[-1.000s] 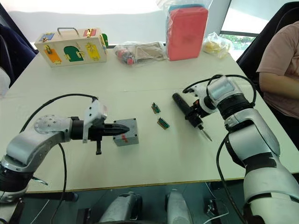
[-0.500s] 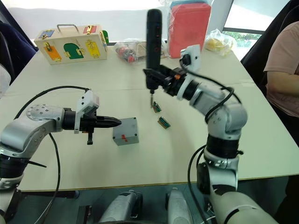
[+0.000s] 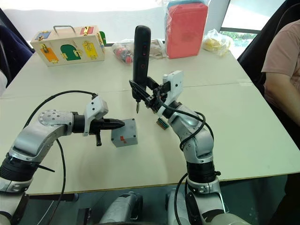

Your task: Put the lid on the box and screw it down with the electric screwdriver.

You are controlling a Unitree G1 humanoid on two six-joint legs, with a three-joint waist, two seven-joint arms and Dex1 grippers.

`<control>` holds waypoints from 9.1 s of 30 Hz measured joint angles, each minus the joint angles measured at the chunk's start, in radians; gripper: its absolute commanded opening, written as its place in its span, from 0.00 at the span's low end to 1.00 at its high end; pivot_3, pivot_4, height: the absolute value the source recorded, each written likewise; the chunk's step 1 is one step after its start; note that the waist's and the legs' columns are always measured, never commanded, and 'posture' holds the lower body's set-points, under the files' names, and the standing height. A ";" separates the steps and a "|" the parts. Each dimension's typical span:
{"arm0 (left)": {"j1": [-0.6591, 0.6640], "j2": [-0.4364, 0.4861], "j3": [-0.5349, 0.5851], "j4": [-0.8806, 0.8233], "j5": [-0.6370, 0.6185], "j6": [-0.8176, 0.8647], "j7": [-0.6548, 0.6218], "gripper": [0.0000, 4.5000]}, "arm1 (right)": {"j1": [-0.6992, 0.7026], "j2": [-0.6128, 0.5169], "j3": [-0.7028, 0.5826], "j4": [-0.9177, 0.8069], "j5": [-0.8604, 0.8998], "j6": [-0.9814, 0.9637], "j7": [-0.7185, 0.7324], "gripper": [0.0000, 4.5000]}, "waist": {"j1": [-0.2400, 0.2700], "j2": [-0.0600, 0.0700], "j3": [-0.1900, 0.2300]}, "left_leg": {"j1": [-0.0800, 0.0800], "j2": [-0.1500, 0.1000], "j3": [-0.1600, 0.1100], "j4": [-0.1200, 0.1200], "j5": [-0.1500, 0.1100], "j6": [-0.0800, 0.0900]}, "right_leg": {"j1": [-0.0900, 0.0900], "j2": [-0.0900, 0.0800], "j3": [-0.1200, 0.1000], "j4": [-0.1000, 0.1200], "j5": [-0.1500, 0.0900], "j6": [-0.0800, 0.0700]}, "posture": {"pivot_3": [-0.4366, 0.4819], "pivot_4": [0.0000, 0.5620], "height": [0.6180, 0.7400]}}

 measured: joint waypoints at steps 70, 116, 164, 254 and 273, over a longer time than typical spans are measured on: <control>0.122 -0.027 -0.012 -0.081 -0.014 0.063 0.062 0.00 | 0.096 -0.091 0.219 -0.049 -0.180 0.021 -0.071 0.39 | 0.007 0.003 -0.037 | 0.055 0.002 -0.004 -0.015 -0.017 0.011 | 0.053 0.000 0.000 -0.019 -0.011 0.000 | 0.48 0.27 1.00; -0.014 0.044 -0.014 -0.234 -0.180 0.122 -0.074 0.00 | -0.456 -0.867 0.248 0.658 0.246 1.095 0.262 0.69 | 0.008 0.008 0.004 | 0.001 0.002 0.000 0.000 -0.011 0.004 | 0.009 -0.001 0.000 -0.019 -0.001 0.001 | 0.48 0.27 1.00; 0.121 -0.061 0.049 0.054 0.029 0.014 0.158 0.00 | -0.073 -0.512 0.379 -0.069 0.026 0.463 0.437 1.00 | 0.011 0.004 0.004 | 0.001 0.002 -0.002 0.013 -0.011 0.003 | 0.009 -0.001 -0.001 -0.005 0.000 0.001 | 0.48 0.27 1.00; 0.105 0.096 0.270 -0.234 -0.342 0.297 0.090 0.00 | 0.025 -0.446 0.072 0.099 -0.107 0.320 0.144 0.68 | 0.007 0.003 0.003 | 0.002 0.002 -0.001 0.013 -0.010 0.002 | 0.008 0.000 0.000 -0.003 0.000 0.001 | 0.48 0.27 1.00; 0.106 0.108 0.250 -0.242 -0.342 0.292 0.094 0.00 | 0.025 -0.415 0.094 0.157 -0.135 0.287 0.131 0.02 | 0.008 0.003 0.003 | 0.002 0.002 -0.001 0.013 -0.010 0.002 | 0.009 0.001 0.000 -0.003 0.000 0.001 | 0.48 0.27 1.00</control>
